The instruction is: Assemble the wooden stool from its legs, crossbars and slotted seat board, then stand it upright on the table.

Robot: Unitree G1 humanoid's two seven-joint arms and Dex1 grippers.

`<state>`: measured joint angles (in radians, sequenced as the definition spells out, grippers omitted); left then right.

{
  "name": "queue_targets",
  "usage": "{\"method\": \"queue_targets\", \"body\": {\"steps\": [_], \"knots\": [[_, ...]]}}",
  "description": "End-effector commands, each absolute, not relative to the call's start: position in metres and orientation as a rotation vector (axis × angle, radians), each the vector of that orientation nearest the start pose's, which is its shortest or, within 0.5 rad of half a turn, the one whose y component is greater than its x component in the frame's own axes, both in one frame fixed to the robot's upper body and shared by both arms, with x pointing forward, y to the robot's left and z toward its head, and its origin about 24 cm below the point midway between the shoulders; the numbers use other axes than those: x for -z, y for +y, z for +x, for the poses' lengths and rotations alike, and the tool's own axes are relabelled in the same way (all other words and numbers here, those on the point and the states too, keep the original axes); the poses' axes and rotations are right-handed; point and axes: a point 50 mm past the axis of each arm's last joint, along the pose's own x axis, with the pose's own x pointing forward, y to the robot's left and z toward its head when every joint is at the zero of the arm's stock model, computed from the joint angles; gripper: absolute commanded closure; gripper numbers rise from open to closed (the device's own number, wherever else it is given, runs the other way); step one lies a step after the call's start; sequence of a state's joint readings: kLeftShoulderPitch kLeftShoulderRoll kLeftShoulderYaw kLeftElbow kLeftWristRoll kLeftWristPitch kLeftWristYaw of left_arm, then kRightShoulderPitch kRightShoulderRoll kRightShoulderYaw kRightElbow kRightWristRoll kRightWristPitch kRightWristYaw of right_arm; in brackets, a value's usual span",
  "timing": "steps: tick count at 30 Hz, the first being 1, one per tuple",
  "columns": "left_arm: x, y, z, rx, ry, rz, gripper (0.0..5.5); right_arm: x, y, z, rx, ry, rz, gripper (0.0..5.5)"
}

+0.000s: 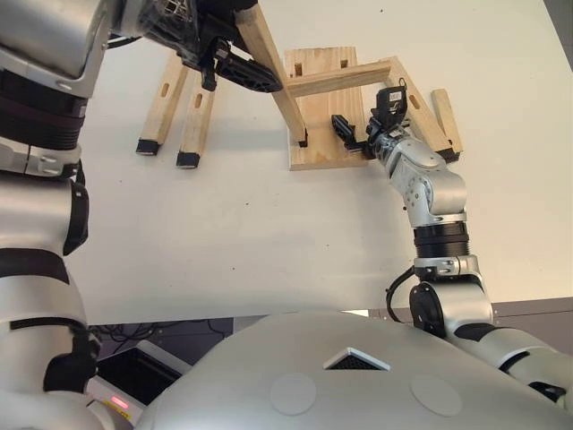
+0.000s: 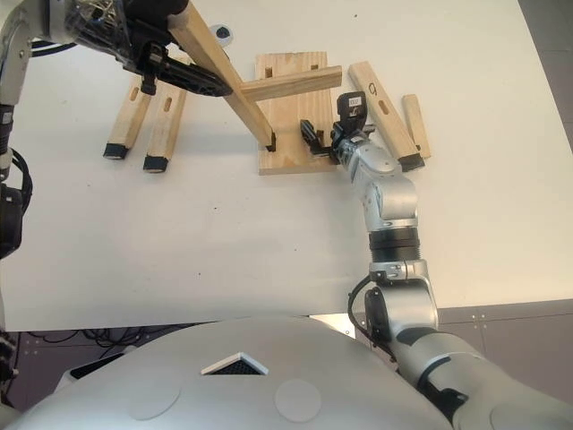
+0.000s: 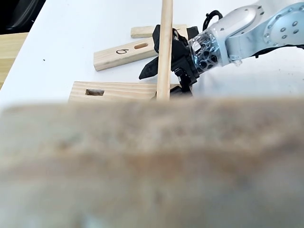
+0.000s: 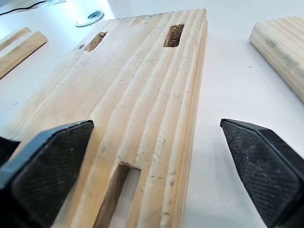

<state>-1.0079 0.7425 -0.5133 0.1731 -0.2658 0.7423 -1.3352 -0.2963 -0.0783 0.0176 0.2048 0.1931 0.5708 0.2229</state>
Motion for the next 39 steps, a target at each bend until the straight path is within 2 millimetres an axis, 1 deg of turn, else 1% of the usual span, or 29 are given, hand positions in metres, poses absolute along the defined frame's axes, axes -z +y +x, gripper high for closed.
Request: {"method": "queue_targets", "body": {"steps": [1, 6, 10, 13, 15, 16, 18, 21, 22, 27, 30, 35, 39], "knots": [[-0.177, 0.159, 0.331, 1.240, 0.787, 0.674, 3.49, -0.003, -0.116, 0.282, -0.329, 0.589, 0.204, 0.59], [-0.180, 0.144, 0.331, 1.290, 0.777, 0.697, 3.49, 0.000, -0.098, 0.275, -0.385, 0.603, 0.242, 0.59], [-0.174, 0.143, 0.327, 1.307, 0.784, 0.678, 3.49, 0.004, -0.095, 0.272, -0.378, 0.614, 0.254, 0.59], [-0.159, 0.140, 0.320, 1.327, 0.815, 0.644, 3.49, 0.006, -0.096, 0.272, -0.372, 0.617, 0.255, 0.59], [-0.145, 0.139, 0.313, 1.330, 0.827, 0.629, 3.49, 0.006, -0.096, 0.272, -0.375, 0.619, 0.251, 0.59], [-0.135, 0.138, 0.306, 1.341, 0.840, 0.615, 3.49, 0.007, -0.096, 0.272, -0.377, 0.622, 0.247, 0.59], [-0.123, 0.136, 0.293, 1.363, 0.859, 0.579, 3.49, 0.007, -0.097, 0.272, -0.380, 0.627, 0.240, 0.59], [-0.111, 0.134, 0.282, 1.364, 0.879, 0.547, 3.49, 0.009, -0.099, 0.271, -0.378, 0.633, 0.233, 0.59], [-0.108, 0.134, 0.281, 1.355, 0.884, 0.542, 3.49, 0.009, -0.100, 0.271, -0.379, 0.636, 0.232, 0.59], [-0.098, 0.135, 0.296, 1.251, 0.882, 0.456, 3.49, 0.010, -0.100, 0.272, -0.392, 0.636, 0.219, 0.59], [-0.092, 0.136, 0.300, 1.229, 0.893, 0.401, 3.49, 0.009, -0.099, 0.273, -0.400, 0.631, 0.214, 0.59], [-0.080, 0.134, 0.292, 1.248, 0.915, 0.364, 3.49, 0.009, -0.099, 0.273, -0.402, 0.626, 0.210, 0.59], [-0.078, 0.132, 0.287, 1.251, 0.911, 0.343, 3.49, 0.009, -0.100, 0.274, -0.397, 0.624, 0.209, 0.59]]}}
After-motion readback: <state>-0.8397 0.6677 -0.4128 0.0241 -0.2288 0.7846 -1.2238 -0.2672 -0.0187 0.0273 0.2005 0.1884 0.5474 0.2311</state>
